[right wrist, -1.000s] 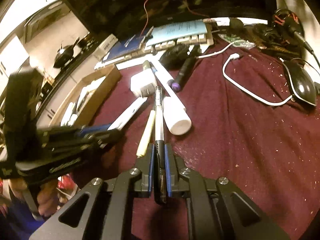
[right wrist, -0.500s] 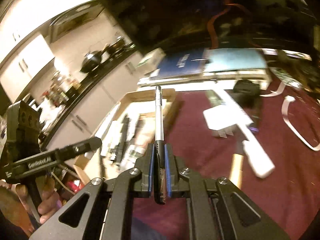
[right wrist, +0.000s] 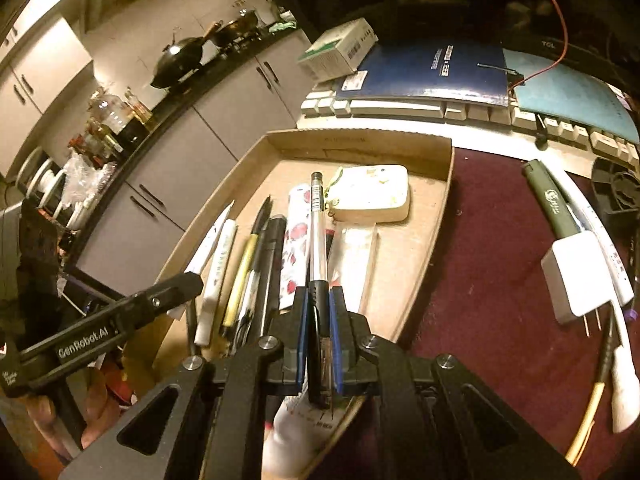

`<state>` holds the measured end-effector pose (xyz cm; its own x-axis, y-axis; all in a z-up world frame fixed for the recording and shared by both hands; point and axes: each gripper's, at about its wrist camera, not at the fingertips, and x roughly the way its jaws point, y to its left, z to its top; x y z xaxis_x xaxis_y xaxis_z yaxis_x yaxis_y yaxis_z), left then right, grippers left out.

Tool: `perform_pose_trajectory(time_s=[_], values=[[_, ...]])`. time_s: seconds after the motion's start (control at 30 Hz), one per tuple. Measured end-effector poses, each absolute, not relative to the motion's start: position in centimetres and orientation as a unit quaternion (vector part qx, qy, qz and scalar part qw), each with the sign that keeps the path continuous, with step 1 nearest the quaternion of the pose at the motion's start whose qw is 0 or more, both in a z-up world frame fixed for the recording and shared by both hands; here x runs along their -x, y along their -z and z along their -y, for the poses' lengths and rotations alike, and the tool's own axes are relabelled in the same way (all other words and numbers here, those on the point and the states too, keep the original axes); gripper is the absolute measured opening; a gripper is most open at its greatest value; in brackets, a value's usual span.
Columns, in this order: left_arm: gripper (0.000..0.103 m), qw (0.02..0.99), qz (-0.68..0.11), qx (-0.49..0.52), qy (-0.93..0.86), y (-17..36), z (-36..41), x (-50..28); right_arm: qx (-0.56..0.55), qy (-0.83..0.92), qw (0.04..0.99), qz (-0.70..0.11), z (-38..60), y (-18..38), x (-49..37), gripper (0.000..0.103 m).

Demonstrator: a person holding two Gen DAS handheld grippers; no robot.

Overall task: Organize rigid objects
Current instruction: 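Carry the toothpaste tube and clear pen into the tray and release both, then grasp a yellow-barrel pen with the left gripper while the right grasps the white bottle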

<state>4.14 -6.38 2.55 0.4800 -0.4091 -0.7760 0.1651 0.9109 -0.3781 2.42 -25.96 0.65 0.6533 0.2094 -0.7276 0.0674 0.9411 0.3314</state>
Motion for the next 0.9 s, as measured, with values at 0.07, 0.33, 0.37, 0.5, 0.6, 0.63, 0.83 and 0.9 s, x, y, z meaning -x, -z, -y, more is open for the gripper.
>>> perform_pose_trajectory(time_s=[0.07, 0.33, 0.37, 0.5, 0.6, 0.63, 0.83, 0.9], values=[[0.015, 0.853, -0.48, 0.122, 0.164, -2.4, 6.4, -4.4, -0.163, -0.037, 0.895, -0.414, 26.0, -0.7, -2.8, 0.01], [0.015, 0.848, -0.496, 0.106, 0.154, -1.9, 6.9, -5.5, -0.146, -0.031, 0.901, -0.406, 25.8, -1.3, -4.2, 0.01], [0.015, 0.848, -0.496, 0.103, 0.153, -2.0, 7.0, -5.6, -0.144, -0.031, 0.901, -0.408, 25.9, -1.3, -4.5, 0.01], [0.015, 0.846, -0.506, 0.092, 0.144, -1.7, 7.4, -5.9, -0.147, -0.037, 0.894, -0.422, 26.0, -0.5, -5.2, 0.01], [0.015, 0.842, -0.512, 0.09, 0.144, -1.4, 7.5, -6.1, -0.142, -0.042, 0.891, -0.429, 25.7, 0.0, -5.4, 0.01], [0.015, 0.841, -0.514, 0.09, 0.142, -1.3, 7.6, -6.2, -0.139, -0.041, 0.891, -0.431, 25.6, 0.0, -5.4, 0.01], [0.041, 0.84, -0.513, 0.089, 0.15, -1.8, 7.9, -5.7, -0.144, -0.049, 0.894, -0.422, 25.7, -0.4, -4.8, 0.025], [0.054, 0.85, -0.498, 0.087, 0.15, -2.6, 8.0, -4.8, -0.153, -0.06, 0.897, -0.41, 25.9, -0.9, -4.2, 0.031]])
